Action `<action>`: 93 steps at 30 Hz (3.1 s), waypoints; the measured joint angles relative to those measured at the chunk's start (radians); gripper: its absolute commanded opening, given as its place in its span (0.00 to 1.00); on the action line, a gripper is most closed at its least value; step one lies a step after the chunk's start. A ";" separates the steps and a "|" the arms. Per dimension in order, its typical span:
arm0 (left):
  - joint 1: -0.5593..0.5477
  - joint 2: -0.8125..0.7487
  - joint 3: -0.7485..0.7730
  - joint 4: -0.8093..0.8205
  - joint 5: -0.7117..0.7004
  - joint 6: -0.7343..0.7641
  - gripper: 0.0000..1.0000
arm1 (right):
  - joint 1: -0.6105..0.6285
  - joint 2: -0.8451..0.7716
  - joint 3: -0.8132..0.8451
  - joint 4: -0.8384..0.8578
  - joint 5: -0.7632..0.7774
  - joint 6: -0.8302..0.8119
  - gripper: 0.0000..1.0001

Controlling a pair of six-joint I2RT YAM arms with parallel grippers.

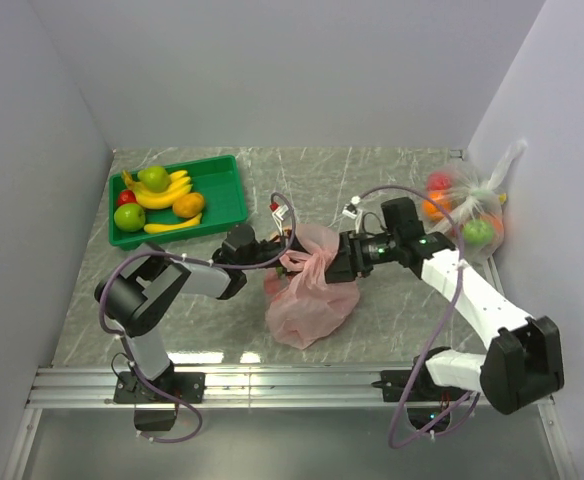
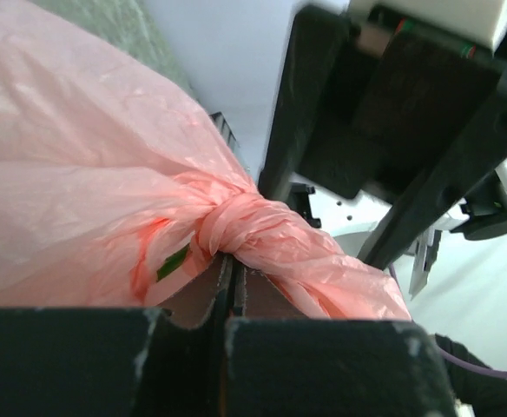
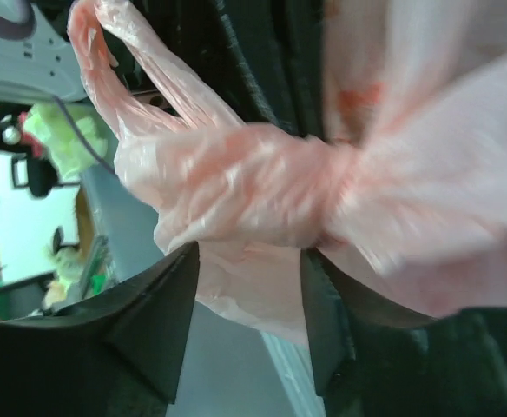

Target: Place the fake fruits into the plastic bag and tie a complex knot

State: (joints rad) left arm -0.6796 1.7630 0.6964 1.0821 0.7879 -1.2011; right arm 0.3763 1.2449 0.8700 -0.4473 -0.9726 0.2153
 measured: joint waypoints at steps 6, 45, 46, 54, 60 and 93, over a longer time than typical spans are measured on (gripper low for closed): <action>-0.011 -0.006 0.000 0.030 0.021 -0.008 0.00 | -0.123 -0.108 0.027 -0.122 0.019 -0.097 0.67; -0.060 0.100 0.023 0.186 0.071 -0.106 0.00 | 0.100 0.060 -0.064 0.368 0.116 0.274 0.89; -0.062 0.100 0.021 0.187 0.070 -0.106 0.00 | 0.099 0.054 -0.064 0.356 0.115 0.263 0.89; -0.069 0.074 0.020 0.202 0.071 -0.109 0.00 | 0.093 -0.101 -0.034 0.145 0.116 0.102 0.96; -0.071 0.066 0.020 0.214 0.071 -0.109 0.00 | 0.018 -0.125 0.008 -0.007 0.084 -0.037 0.93; -0.050 0.123 0.043 0.235 0.069 -0.177 0.00 | 0.014 0.051 -0.114 0.298 -0.083 0.233 0.60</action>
State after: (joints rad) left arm -0.7300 1.8862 0.7399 1.3170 0.8570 -1.3781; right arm 0.3908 1.2957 0.7563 -0.1490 -1.0554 0.4488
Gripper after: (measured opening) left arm 0.023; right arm 0.524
